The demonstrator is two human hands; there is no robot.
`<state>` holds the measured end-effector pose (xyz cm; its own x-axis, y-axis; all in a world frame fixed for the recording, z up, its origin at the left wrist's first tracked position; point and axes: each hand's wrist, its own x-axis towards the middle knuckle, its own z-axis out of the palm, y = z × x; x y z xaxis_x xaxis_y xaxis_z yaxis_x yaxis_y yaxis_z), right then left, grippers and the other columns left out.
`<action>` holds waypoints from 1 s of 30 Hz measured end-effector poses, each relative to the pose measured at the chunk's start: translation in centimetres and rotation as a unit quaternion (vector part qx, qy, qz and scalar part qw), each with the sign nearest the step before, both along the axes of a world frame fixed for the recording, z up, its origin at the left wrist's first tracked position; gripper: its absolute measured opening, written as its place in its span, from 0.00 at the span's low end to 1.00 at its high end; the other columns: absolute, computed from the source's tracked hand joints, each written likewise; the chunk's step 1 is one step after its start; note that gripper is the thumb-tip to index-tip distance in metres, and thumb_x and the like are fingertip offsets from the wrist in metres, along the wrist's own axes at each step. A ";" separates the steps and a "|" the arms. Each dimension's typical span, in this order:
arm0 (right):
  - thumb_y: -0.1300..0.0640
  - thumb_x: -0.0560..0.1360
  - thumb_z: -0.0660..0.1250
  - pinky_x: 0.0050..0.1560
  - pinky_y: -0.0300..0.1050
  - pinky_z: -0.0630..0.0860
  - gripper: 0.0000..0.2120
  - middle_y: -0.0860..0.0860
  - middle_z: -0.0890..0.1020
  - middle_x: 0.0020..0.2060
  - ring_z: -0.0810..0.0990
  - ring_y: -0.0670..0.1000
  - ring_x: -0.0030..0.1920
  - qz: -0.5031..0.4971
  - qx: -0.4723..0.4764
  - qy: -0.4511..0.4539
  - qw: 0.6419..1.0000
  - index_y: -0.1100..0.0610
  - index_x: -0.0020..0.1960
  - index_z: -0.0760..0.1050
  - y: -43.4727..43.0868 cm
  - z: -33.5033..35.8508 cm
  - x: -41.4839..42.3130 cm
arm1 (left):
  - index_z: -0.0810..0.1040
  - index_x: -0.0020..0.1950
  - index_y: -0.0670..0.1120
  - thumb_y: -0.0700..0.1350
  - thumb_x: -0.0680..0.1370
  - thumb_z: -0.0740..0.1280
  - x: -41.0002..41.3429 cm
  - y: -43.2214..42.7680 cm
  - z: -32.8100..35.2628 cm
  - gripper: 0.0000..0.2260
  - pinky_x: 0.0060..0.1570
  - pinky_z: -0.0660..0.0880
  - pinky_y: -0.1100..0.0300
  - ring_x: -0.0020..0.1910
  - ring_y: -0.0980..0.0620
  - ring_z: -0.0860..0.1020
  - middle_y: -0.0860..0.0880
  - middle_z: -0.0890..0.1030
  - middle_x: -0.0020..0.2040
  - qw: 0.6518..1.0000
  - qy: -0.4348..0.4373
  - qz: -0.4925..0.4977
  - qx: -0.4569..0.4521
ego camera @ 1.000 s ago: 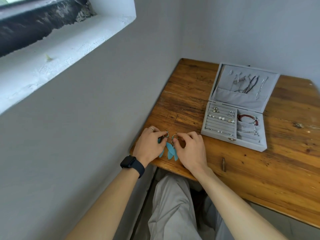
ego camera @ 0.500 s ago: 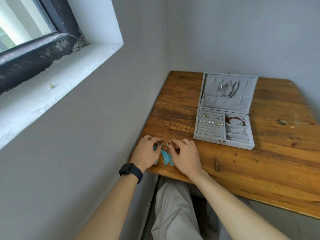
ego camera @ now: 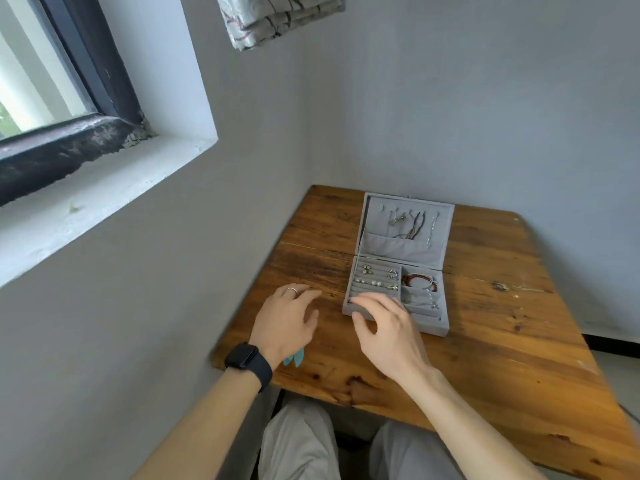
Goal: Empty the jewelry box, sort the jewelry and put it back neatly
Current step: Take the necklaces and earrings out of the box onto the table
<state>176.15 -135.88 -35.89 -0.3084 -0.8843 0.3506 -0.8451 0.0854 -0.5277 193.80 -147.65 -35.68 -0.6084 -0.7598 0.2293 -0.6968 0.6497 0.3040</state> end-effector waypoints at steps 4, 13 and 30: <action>0.50 0.80 0.64 0.65 0.39 0.70 0.15 0.42 0.77 0.63 0.73 0.45 0.65 -0.021 0.002 0.000 1.000 0.49 0.65 0.78 0.8 0.9 -3.5 | 0.71 0.74 0.56 0.52 0.81 0.62 -3.5 -0.1 0.8 0.20 0.71 0.67 0.53 0.74 0.51 0.66 0.52 0.72 0.73 1.000 0.016 -0.027 0.002; 0.52 0.79 0.66 0.60 0.34 0.65 0.13 0.44 0.81 0.59 0.76 0.47 0.59 -0.080 -0.015 0.057 0.995 0.51 0.62 0.80 -2.8 3.6 -10.9 | 0.70 0.75 0.55 0.50 0.81 0.61 -11.4 -4.5 2.8 0.21 0.73 0.63 0.51 0.75 0.48 0.65 0.48 0.70 0.75 0.997 -0.030 -0.056 -0.053; 0.44 0.77 0.67 0.39 0.41 0.69 0.10 0.46 0.77 0.48 0.75 0.52 0.54 -0.159 -0.002 0.069 0.985 0.48 0.52 0.80 -15.9 3.8 -16.9 | 0.50 0.82 0.52 0.47 0.77 0.68 -21.5 -16.0 3.4 0.38 0.58 0.72 0.59 0.69 0.45 0.72 0.43 0.70 0.74 0.955 0.166 -0.015 0.247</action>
<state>159.27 -151.73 -32.06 -0.5189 -0.7495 0.4112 -0.8395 0.3559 -0.4106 172.26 -163.63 -32.29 -0.5876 -0.8085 0.0326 -0.4918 0.3888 0.7791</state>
